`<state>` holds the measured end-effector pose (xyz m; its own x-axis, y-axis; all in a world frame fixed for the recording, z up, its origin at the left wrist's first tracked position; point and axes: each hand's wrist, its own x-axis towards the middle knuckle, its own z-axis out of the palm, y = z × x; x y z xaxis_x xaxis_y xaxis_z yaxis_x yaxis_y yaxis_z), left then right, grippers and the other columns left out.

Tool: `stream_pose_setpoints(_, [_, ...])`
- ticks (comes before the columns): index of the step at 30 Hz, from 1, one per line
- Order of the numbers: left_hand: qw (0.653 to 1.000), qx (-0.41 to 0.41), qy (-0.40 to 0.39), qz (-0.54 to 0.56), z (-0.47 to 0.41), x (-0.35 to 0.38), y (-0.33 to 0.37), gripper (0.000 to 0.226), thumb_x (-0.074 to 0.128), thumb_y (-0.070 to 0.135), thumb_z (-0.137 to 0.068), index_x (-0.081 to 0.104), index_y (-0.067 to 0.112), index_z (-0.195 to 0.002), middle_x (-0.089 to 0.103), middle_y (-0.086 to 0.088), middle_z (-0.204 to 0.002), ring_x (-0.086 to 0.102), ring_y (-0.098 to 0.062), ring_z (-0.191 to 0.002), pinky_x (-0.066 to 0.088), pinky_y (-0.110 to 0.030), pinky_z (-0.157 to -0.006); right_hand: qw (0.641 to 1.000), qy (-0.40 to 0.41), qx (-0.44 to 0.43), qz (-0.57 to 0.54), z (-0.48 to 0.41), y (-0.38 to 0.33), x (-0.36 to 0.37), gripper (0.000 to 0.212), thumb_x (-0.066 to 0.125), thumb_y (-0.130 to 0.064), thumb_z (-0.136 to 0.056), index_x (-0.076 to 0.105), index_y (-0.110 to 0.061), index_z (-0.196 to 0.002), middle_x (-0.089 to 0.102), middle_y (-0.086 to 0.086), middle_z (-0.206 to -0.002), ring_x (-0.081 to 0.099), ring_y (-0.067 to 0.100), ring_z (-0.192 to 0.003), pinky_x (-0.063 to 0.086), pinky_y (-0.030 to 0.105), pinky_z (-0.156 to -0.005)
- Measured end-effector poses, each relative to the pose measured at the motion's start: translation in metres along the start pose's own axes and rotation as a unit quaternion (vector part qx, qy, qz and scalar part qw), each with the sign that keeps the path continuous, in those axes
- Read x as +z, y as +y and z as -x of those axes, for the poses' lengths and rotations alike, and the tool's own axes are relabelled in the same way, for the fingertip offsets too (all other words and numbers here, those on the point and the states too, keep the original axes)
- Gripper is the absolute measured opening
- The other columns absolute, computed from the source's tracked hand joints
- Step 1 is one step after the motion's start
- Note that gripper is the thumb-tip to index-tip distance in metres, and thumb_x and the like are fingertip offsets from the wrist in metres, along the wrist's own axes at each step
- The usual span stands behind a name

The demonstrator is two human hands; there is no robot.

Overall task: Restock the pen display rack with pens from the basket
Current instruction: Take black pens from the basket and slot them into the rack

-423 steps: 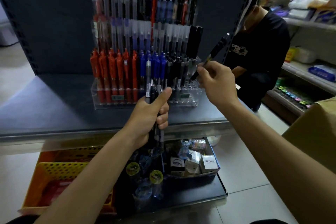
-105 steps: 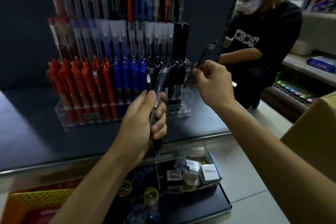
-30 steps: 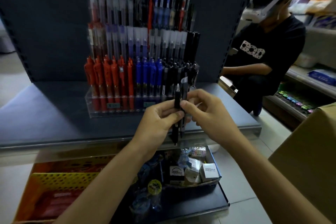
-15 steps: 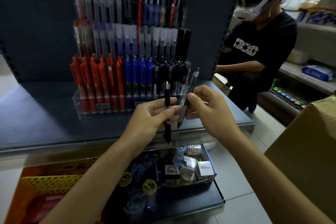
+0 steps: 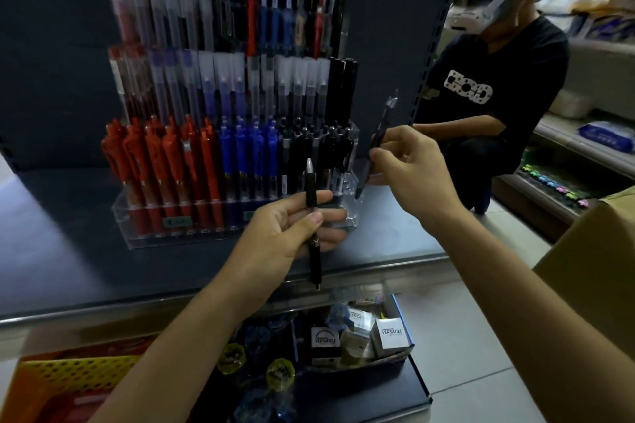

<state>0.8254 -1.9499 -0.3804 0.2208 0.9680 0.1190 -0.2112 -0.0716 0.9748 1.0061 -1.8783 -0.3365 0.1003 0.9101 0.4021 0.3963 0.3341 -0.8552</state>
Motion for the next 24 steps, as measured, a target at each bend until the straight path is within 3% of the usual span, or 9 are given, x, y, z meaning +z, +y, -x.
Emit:
stream_pose_setpoints(4, [1.000,0.009,-0.005,0.001,-0.002,-0.001,0.001,0.026,0.046,0.005,-0.098,0.058,0.011,-0.121,0.074,-0.007,-0.103,0.072,-0.023,-0.091,0.057,-0.029,-0.080,0.999,0.031,-0.026,-0.005,-0.006,0.004,0.002,0.023,0.064,-0.010,-0.090,0.060,-0.014,-0.112,0.070,0.009,-0.085,0.068,0.027,-0.082,0.054,0.052,-0.081])
stream_pose_setpoints(11, [1.000,0.012,-0.004,0.002,-0.004,0.000,0.000,0.026,0.048,0.005,-0.097,0.059,0.012,-0.119,0.074,-0.007,-0.101,0.072,-0.022,-0.088,0.057,-0.029,-0.080,0.996,0.050,-0.061,-0.046,-0.010,-0.002,0.005,0.018,0.067,-0.006,-0.088,0.061,-0.006,-0.105,0.069,0.007,-0.086,0.071,0.024,-0.080,0.060,0.046,-0.072])
stream_pose_setpoints(20, [1.000,0.010,-0.008,0.006,-0.006,0.002,-0.002,0.024,0.048,0.005,-0.097,0.060,0.012,-0.117,0.074,-0.009,-0.100,0.072,-0.022,-0.086,0.057,-0.027,-0.078,0.991,0.003,-0.100,0.092,-0.003,0.016,0.024,0.011,0.065,-0.007,-0.086,0.062,-0.016,-0.091,0.065,-0.001,-0.075,0.064,0.016,-0.071,0.051,0.019,-0.066])
stream_pose_setpoints(24, [1.000,0.013,-0.005,0.001,-0.007,0.002,0.000,0.025,0.047,0.005,-0.098,0.060,0.012,-0.119,0.074,-0.008,-0.101,0.072,-0.023,-0.089,0.057,-0.029,-0.081,0.988,0.012,-0.093,0.127,0.000,0.019,0.025,0.006,0.069,-0.012,-0.083,0.068,-0.015,-0.089,0.067,-0.007,-0.073,0.063,0.010,-0.074,0.049,0.018,-0.068])
